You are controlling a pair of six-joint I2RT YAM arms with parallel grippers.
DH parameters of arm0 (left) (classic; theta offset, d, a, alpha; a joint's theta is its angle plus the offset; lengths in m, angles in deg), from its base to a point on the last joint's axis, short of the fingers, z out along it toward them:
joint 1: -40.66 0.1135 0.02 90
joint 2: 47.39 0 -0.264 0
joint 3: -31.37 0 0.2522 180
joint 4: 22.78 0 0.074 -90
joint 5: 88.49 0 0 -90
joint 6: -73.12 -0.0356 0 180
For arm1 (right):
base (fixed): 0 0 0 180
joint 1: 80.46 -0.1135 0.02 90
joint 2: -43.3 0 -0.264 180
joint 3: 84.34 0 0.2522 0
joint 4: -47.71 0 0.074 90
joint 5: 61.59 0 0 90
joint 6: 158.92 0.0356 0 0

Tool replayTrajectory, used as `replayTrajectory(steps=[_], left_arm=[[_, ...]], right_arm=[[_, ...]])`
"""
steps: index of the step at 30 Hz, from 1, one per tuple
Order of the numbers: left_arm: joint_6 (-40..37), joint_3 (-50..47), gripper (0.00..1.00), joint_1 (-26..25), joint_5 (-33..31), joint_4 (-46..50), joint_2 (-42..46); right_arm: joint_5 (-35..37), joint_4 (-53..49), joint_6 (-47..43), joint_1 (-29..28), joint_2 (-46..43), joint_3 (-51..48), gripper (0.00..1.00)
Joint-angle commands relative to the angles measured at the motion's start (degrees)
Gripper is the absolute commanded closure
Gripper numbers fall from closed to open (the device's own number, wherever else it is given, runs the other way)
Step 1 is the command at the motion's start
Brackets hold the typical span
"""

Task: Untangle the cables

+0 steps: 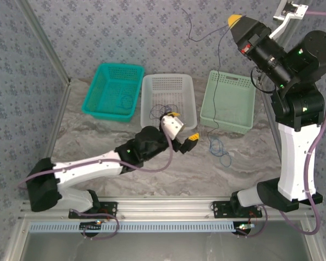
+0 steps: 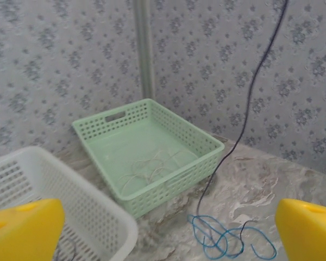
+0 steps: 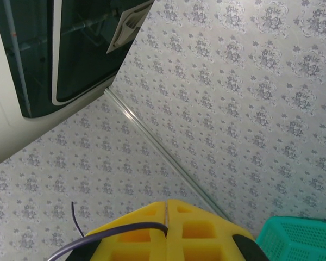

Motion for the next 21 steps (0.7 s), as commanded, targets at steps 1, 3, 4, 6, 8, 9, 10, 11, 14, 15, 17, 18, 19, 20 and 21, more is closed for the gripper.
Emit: replayTrajectory(steps=[1, 3, 4, 6, 8, 9, 10, 11, 14, 15, 17, 18, 19, 20, 21], left_arm=[[-0.69, 4.28, 0.01, 1.03, 7.62, -2.41, -4.49], [0.34, 5.71, 0.01, 1.04, 9.42, -4.03, -6.63], [0.93, 6.09, 0.01, 1.08, 9.49, -5.28, -7.71], [1.62, 7.39, 0.01, 1.33, 9.40, -6.21, -9.54], [3.10, 8.70, 0.01, 1.89, 11.25, -7.56, -11.21], [3.81, 9.46, 0.01, 2.04, 12.87, -8.62, -12.20], [4.13, 10.44, 0.01, 2.09, 13.85, -9.02, -13.29], [4.56, 11.58, 0.01, 2.09, 14.28, -8.90, -14.13], [5.12, 15.05, 0.00, 2.10, 14.85, -8.95, -17.19], [5.08, 16.22, 0.01, 2.13, 14.85, -8.90, -18.32], [5.38, 18.16, 0.01, 2.30, 14.67, -8.71, -20.07], [5.84, 18.91, 0.04, 2.48, 15.13, -9.02, -20.88], [6.37, 19.44, 0.09, 2.65, 15.97, -9.51, -21.63], [6.97, 19.72, 0.17, 2.81, 16.97, -10.09, -22.27], [7.57, 20.03, 0.31, 2.94, 18.00, -10.71, -22.84]], right_arm=[[-0.29, 0.20, -2.25, -0.86, -1.21, -0.13, 1.00], [-0.09, -0.14, -2.45, -1.16, -1.37, -0.21, 1.00], [-0.07, -0.05, -2.45, -1.35, -1.36, -0.38, 1.00], [-0.13, 0.20, -2.51, -1.93, -1.52, -0.82, 1.00], [0.15, 0.59, -2.97, -2.80, -1.75, -1.58, 1.00], [0.32, 0.74, -3.52, -3.25, -1.80, -2.03, 1.00], [0.43, 1.02, -3.74, -3.63, -1.92, -2.61, 1.00], [0.52, 1.29, -3.77, -3.80, -1.94, -3.12, 1.00], [0.61, 1.77, -3.95, -4.29, -2.45, -4.65, 1.00], [0.62, 2.10, -3.90, -4.35, -2.78, -5.33, 1.00], [0.92, 2.90, -3.89, -4.47, -3.52, -6.60, 1.00], [1.18, 3.18, -4.18, -4.57, -3.89, -6.94, 1.00], [1.42, 2.92, -4.49, -4.54, -4.08, -6.98, 1.00], [1.65, 2.71, -4.81, -4.52, -4.29, -6.91, 1.00], [1.91, 2.56, -5.28, -4.56, -4.42, -6.94, 1.00]])
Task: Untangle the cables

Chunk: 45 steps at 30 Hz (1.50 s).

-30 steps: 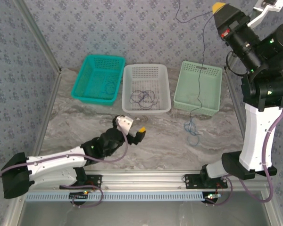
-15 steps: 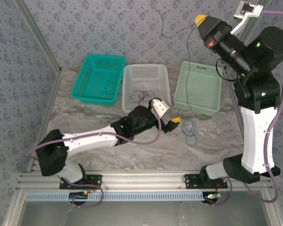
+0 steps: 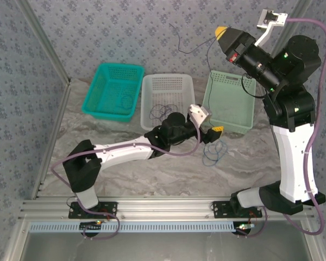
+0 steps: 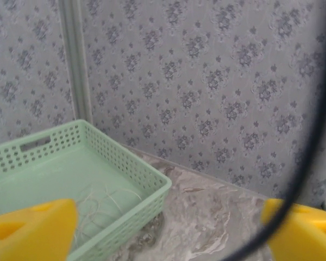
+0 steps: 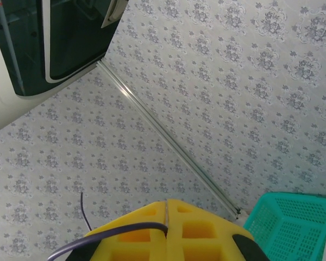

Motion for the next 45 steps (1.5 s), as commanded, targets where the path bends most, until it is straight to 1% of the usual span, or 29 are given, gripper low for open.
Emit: replayTrajectory(steps=[1, 3, 7, 11, 16, 17, 18, 19, 20, 22, 23, 24, 25, 26, 27, 29, 30, 32, 33, 35, 37, 38, 41, 43, 45], left_arm=[[2.35, 2.65, 0.47, 0.61, 3.62, -3.33, -1.95], [2.76, 2.97, 0.69, 0.69, 4.41, -2.39, -2.36], [3.41, 1.76, 1.00, 0.69, 4.91, -1.57, -0.96], [4.07, -0.03, 1.00, 0.72, 5.40, -1.56, 1.98], [4.44, -1.51, 1.00, 0.78, 5.79, -0.83, 5.28], [4.64, -1.58, 1.00, 0.78, 5.85, -0.17, 5.84], [4.80, -1.47, 1.00, 0.78, 5.81, 0.50, 6.24], [5.00, -1.36, 1.00, 0.87, 5.85, 1.38, 6.88], [5.50, -1.34, 1.00, 1.00, 5.84, 2.13, 7.48], [6.85, -1.61, 1.00, 1.46, 6.37, 2.59, 8.67], [7.82, -1.84, 1.00, 1.72, 6.75, 2.70, 9.19], [8.91, -1.99, 1.00, 2.11, 7.28, 2.83, 9.60], [10.47, -2.13, 1.00, 2.56, 7.66, 2.89, 10.10], [12.55, -2.26, 1.00, 3.14, 8.00, 3.05, 10.56], [14.56, -2.37, 1.00, 3.82, 8.68, 3.10, 11.00], [19.54, -3.05, 1.00, 5.65, 9.76, 2.04, 11.98], [21.61, -3.67, 1.00, 6.60, 9.79, 1.44, 12.74], [24.92, -5.10, 1.00, 8.72, 9.31, 0.02, 14.82], [25.72, -5.53, 1.00, 9.59, 8.88, -0.20, 15.88], [25.85, -5.66, 1.00, 11.07, 7.84, 1.03, 18.12], [24.73, -5.18, 1.00, 11.68, 6.74, 2.97, 19.64], [24.31, -4.81, 1.00, 11.84, 6.35, 3.86, 20.28], [23.35, -3.29, 1.00, 12.16, 5.99, 6.92, 21.25], [22.93, -2.73, 1.00, 12.27, 5.64, 7.82, 21.54], [22.83, -2.08, 1.00, 12.37, 5.64, 7.95, 21.38]], right_arm=[[1.39, 1.78, -2.46, -0.42, -2.20, 0.01, 1.00], [1.52, 0.92, -3.40, -0.03, -2.18, 0.21, 1.00], [0.70, -1.30, -4.82, 1.83, -1.88, -1.03, 1.00], [-1.14, -0.88, -5.29, 3.17, -2.05, -4.84, 0.97], [-1.65, 1.02, -5.21, 3.81, -3.20, -9.89, 0.96], [-1.56, 1.10, -5.64, 3.93, -3.29, -10.18, 0.94], [-1.35, 0.75, -6.69, 3.94, -3.29, -10.12, 0.88], [-0.77, 0.03, -8.31, 3.90, -3.29, -10.02, 0.76], [0.02, -0.77, -8.99, 3.90, -3.29, -9.98, 0.68], [0.79, -2.27, -13.13, 4.35, -3.31, -10.16, 0.66], [0.54, -2.53, -14.63, 4.56, -3.29, -10.42, 0.60], [0.22, -2.75, -16.28, 4.73, -3.30, -10.69, 0.52], [0.24, -3.64, -18.01, 4.89, -3.16, -10.72, 0.40], [0.37, -4.67, -19.88, 5.07, -2.95, -10.72, 0.26], [0.23, -6.00, -21.67, 5.38, -2.54, -10.59, 0.16], [1.52, -12.14, -26.23, 6.41, -1.17, -9.44, 0.03], [1.56, -14.31, -27.65, 7.24, -0.77, -9.54, 0.00], [0.94, -16.82, -29.21, 8.99, -1.74, -12.79, 0.00], [0.43, -16.05, -29.30, 9.36, -3.27, -15.62, 0.00], [-0.53, -10.74, -28.43, 8.78, -8.61, -26.74, 0.02], [-0.71, -2.80, -28.35, 6.77, -15.39, -39.07, 0.05], [0.75, 0.00, -29.71, 5.31, -18.70, -45.02, 0.06], [7.10, 2.61, -33.66, 1.74, -27.67, -60.06, 0.08], [6.79, 4.46, -33.60, 0.07, -31.97, -68.37, 0.09], [6.34, 6.86, -32.69, -2.76, -34.12, -75.55, 0.09]])
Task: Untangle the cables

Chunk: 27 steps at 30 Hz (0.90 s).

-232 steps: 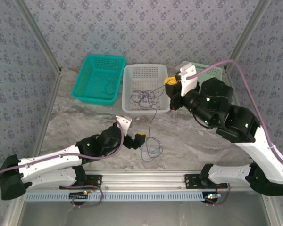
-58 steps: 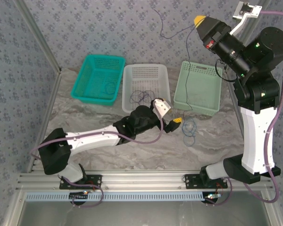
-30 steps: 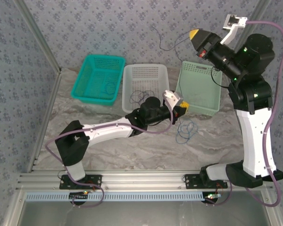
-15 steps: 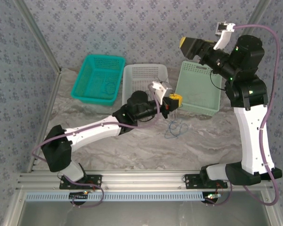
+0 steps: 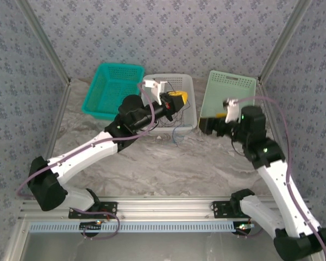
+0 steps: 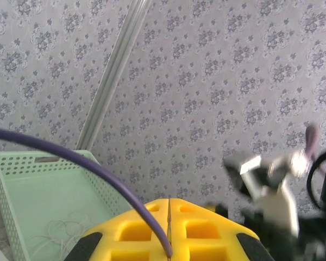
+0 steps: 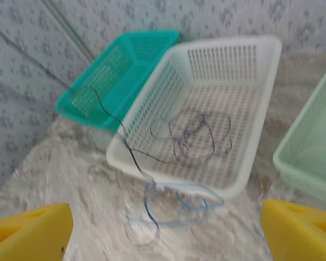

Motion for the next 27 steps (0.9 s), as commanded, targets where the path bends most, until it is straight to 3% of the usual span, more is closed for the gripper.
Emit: replayTrajectory(steps=[1, 7, 16, 21, 24, 27], left_arm=[[-0.15, 2.71, 1.00, 0.23, -0.86, 1.77, 0.44], [1.15, 4.32, 1.00, 0.31, 0.99, 2.24, -1.15], [1.86, 5.12, 1.00, 0.32, 3.80, 6.43, 1.88], [1.86, 5.11, 1.00, 0.32, 6.56, 9.14, 4.35], [1.78, 5.04, 1.00, 0.23, 6.92, 10.24, 5.45], [1.79, 4.67, 1.00, 0.16, 6.11, 10.09, 5.79]], right_arm=[[2.64, 8.14, -1.57, -4.65, -2.79, -9.03, 0.09], [15.95, 16.53, -6.73, -16.75, -0.19, -17.51, 0.05], [23.90, 16.65, -21.43, -17.86, 6.49, -16.15, 0.00], [18.30, 19.42, -24.85, -14.30, 4.83, -17.85, 0.00], [15.01, 17.84, -21.40, -13.74, 4.76, -17.25, 0.00], [12.84, 17.08, -16.84, -16.71, 4.42, -18.24, 0.00]])
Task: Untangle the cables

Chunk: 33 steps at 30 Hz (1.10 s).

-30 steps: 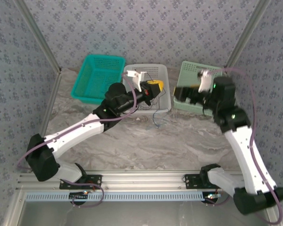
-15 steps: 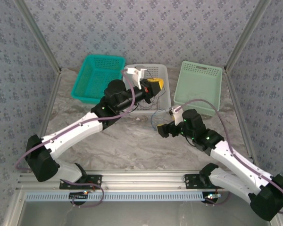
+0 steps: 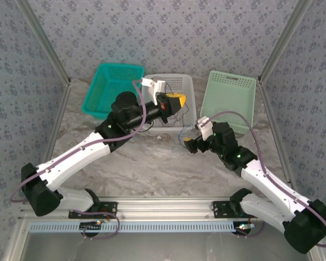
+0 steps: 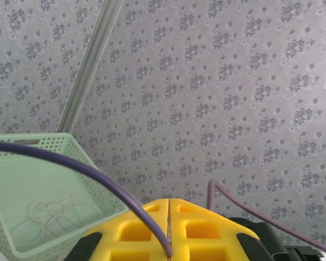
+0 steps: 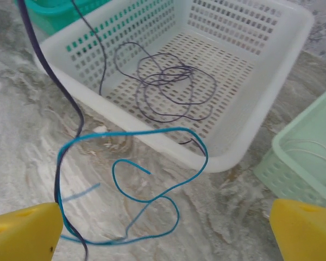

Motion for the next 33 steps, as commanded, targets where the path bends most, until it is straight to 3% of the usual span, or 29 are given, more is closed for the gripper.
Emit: replayTrajectory(steps=[1, 4, 7, 14, 18, 26, 33], left_arm=[[0.20, 1.41, 1.00, -0.06, 0.59, -0.02, 1.46], [-0.06, 1.42, 1.00, -0.26, 1.03, -0.38, 0.85], [-0.85, 1.89, 1.00, -0.26, 1.83, 0.83, 0.90], [-1.63, 1.73, 1.00, -0.53, 5.07, 2.52, 2.78], [-3.01, 1.77, 1.00, -1.95, 6.76, 4.81, 3.93], [-2.00, 1.91, 1.00, -3.37, 12.34, 3.92, 5.10], [-2.97, 1.82, 1.00, -3.66, 14.00, 5.56, 6.98]], right_arm=[[-3.47, -0.15, 4.55, -3.51, -0.98, -1.42, 0.00], [2.03, 2.29, 6.73, -6.74, -1.47, -3.67, 0.01], [6.34, 4.66, 6.67, -6.48, -2.28, -5.04, 0.07], [4.77, 2.24, -3.33, -5.57, 1.36, -2.32, 0.08], [0.66, 6.13, -5.42, -4.75, 1.82, -3.15, 0.08], [1.07, 15.33, -10.15, -3.58, 5.67, -4.20, 0.12], [-2.03, 16.52, -14.00, -1.90, 6.35, -4.38, 0.15]])
